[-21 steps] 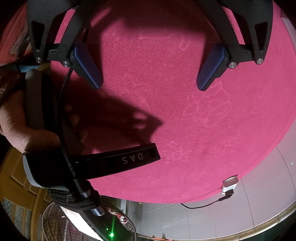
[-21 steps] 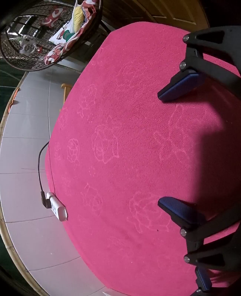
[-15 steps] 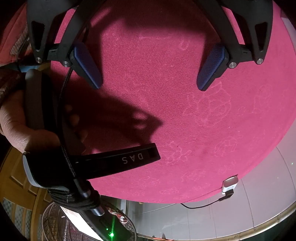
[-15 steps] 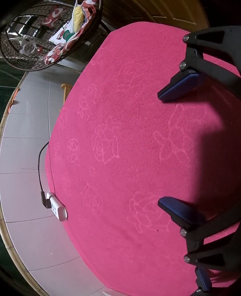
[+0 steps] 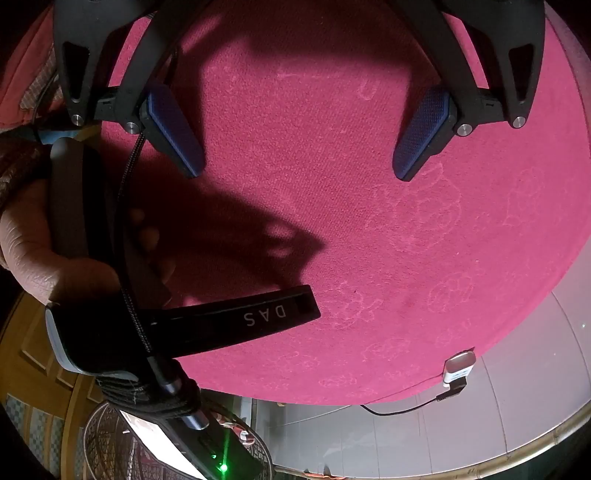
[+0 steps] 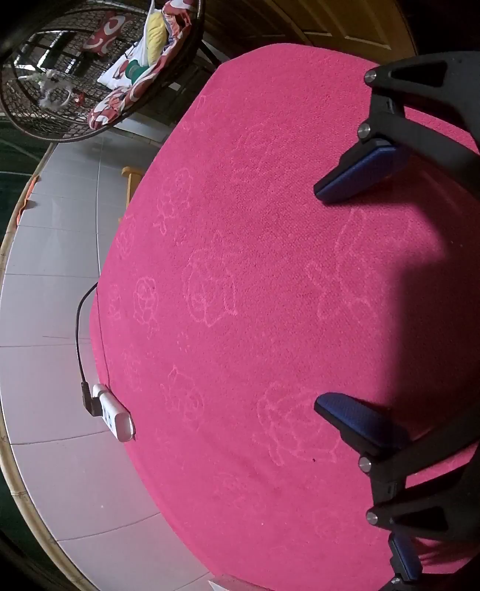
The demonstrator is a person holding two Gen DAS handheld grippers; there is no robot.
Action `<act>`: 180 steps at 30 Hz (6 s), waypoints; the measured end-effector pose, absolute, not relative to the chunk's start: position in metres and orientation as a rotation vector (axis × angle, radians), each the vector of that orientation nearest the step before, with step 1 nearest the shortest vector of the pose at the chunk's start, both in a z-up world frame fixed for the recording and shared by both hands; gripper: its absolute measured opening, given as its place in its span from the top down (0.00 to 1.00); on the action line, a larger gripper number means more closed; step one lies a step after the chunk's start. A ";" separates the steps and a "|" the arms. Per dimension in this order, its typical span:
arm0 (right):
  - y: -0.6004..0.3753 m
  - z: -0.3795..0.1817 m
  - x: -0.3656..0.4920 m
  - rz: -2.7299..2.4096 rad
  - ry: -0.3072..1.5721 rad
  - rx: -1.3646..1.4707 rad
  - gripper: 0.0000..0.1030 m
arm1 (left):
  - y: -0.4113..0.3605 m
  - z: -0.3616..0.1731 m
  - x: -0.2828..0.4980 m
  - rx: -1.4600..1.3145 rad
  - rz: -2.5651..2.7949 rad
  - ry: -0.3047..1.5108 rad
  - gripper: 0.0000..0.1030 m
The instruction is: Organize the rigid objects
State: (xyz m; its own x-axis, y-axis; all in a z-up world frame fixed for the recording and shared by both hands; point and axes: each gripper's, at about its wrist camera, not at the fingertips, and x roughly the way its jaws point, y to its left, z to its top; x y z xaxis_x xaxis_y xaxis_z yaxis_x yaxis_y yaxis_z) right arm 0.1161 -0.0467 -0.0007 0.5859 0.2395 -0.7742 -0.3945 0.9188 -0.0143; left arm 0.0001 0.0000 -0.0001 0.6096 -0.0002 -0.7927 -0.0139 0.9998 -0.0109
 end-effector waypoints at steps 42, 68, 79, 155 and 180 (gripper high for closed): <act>0.012 0.003 0.160 0.469 0.885 -0.233 0.00 | 0.000 -0.001 0.001 -0.015 0.008 0.915 0.00; 0.011 0.001 0.161 0.468 0.880 -0.234 0.00 | -0.002 0.001 -0.001 -0.015 0.009 0.916 0.00; 0.009 0.002 0.161 0.480 0.877 -0.209 0.00 | -0.002 0.001 -0.001 -0.015 0.009 0.916 0.00; -0.010 0.045 0.081 0.909 0.740 -0.188 0.15 | 0.113 0.032 -0.152 -0.339 0.816 0.753 0.00; 0.035 0.006 0.093 0.902 0.860 -0.301 0.75 | 0.121 0.016 -0.133 -0.273 0.772 0.795 0.04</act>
